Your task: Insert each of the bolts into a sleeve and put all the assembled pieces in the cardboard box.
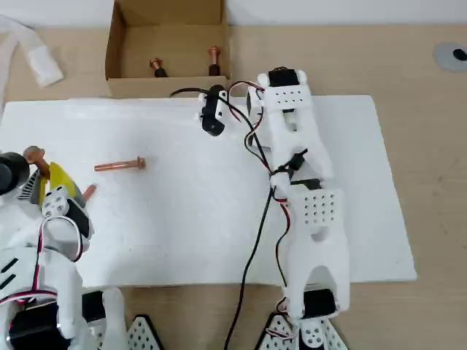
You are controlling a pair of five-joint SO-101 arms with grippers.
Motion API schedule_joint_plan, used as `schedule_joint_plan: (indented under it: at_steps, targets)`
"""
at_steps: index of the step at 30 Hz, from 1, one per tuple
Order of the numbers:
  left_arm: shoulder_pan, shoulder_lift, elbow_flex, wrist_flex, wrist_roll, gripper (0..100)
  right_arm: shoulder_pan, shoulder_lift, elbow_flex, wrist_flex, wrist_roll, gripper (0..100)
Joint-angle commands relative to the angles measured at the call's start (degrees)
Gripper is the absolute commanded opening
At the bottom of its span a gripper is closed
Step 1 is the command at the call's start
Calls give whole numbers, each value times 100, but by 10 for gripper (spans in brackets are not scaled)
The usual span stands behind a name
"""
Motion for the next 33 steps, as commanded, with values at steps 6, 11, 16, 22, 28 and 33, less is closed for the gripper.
schedule_joint_plan:
  at_steps: [6,11,16,22,28,33]
  targets:
    - [-88,-22,-18,-167,-26,6,84,611,-822,607,62,249]
    - [-79,-22,-18,-176,-26,6,84,901,-1262,976,114,186]
    - [-79,-22,-18,-176,-26,6,75,1086,-1596,1037,132,58]
    - [-79,-22,-18,-176,-26,6,-101,1086,-1604,1196,114,9]
    - [-88,-22,-18,-167,-26,6,-215,1068,-1789,1284,-35,9]
    - [-105,-22,-18,-141,-26,6,-330,998,-2659,1398,-765,9]
